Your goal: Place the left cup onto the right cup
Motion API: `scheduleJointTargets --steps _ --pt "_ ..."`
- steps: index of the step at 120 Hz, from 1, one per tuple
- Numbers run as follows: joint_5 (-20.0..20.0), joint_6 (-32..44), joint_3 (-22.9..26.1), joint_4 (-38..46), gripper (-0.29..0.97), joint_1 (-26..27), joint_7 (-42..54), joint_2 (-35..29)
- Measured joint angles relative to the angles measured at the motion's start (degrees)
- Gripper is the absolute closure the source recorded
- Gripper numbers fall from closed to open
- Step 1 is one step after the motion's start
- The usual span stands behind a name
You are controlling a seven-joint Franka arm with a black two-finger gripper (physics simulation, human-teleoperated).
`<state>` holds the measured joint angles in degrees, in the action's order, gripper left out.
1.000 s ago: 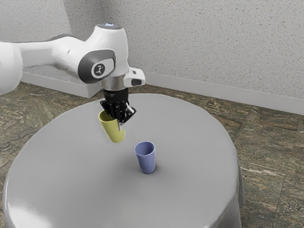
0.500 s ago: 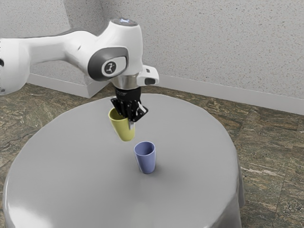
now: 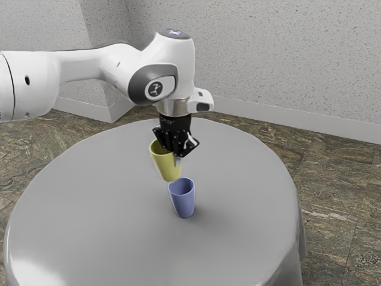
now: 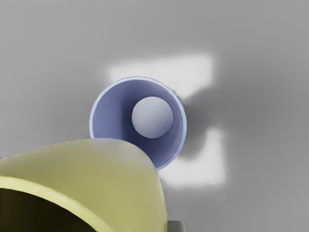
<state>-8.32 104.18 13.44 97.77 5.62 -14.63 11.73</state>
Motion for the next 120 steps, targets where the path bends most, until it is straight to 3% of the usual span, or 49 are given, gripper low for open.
scheduleJointTargets --steps 120 --pt "-1.5 -0.4 -0.7 -5.2 0.79 1.1 -1.3 6.8"
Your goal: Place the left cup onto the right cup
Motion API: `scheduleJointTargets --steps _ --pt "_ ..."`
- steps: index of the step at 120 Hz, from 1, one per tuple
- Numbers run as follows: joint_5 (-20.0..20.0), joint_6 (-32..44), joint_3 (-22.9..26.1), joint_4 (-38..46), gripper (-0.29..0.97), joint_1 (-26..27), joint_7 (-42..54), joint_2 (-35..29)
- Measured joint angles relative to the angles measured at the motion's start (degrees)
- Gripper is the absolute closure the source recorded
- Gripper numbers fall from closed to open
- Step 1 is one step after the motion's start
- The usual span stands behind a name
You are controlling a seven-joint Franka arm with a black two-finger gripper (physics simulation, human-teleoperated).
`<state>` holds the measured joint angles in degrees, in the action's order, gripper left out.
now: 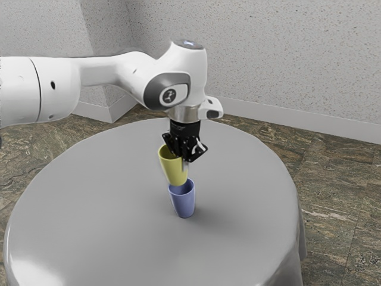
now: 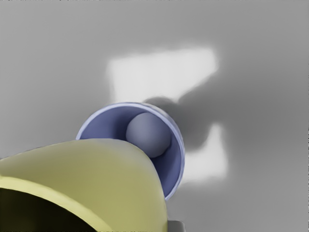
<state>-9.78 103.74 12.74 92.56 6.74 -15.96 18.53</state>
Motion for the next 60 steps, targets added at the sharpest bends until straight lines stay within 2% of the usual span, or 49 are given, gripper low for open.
scheduleJointTargets --steps 60 --pt "-0.4 0.2 -0.1 -1.6 0.79 -0.1 -0.2 2.8"
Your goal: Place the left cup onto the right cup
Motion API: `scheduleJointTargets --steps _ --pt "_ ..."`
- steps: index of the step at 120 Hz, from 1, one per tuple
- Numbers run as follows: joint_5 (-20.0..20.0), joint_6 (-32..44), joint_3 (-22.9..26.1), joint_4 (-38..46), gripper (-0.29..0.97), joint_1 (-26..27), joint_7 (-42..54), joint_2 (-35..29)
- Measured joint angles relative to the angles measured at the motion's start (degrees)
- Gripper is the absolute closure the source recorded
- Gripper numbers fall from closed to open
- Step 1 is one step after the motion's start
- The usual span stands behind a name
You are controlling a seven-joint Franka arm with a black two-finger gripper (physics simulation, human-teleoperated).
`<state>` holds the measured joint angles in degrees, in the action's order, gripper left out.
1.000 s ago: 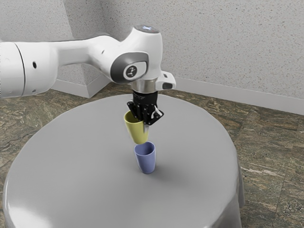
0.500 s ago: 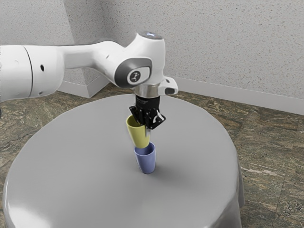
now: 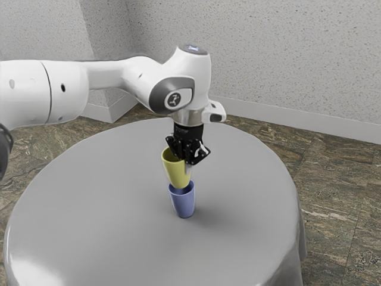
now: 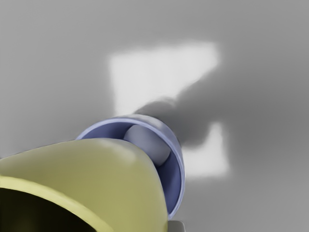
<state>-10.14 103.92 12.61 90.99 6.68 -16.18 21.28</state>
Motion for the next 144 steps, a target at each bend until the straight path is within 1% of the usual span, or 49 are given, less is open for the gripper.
scheduleJointTargets --steps 73,144 --pt "0.0 0.4 0.1 0.0 0.78 0.0 -0.4 1.1" --pt "0.4 0.8 0.0 0.0 0.72 0.0 -0.3 1.3"
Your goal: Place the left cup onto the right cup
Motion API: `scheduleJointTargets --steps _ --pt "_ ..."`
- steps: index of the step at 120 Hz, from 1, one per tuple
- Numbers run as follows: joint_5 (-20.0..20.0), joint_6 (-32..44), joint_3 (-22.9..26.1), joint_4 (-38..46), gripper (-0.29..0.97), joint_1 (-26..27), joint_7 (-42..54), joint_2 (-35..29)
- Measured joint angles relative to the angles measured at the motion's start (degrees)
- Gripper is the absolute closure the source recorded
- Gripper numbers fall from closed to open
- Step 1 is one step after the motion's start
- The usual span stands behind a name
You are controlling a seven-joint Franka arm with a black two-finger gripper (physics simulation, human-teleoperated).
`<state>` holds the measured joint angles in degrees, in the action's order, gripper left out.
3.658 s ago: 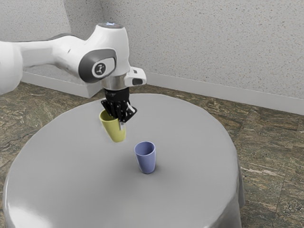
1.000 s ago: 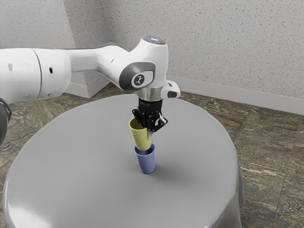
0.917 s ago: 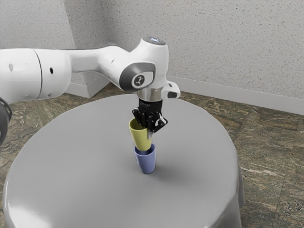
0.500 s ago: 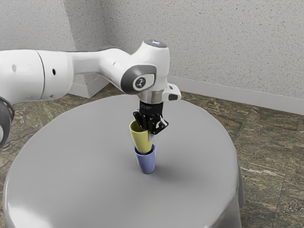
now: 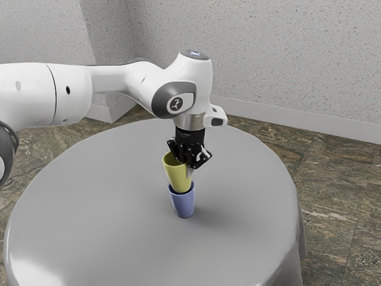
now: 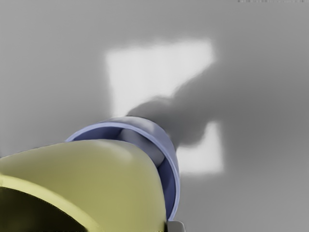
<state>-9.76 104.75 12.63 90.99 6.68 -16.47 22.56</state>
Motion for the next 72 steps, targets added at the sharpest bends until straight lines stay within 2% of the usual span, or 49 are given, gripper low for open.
scheduleJointTargets --steps 53,72 --pt "0.2 0.1 0.0 0.0 0.62 0.0 0.1 0.0" --pt "0.2 0.0 0.0 0.0 0.55 0.1 0.1 -0.4"
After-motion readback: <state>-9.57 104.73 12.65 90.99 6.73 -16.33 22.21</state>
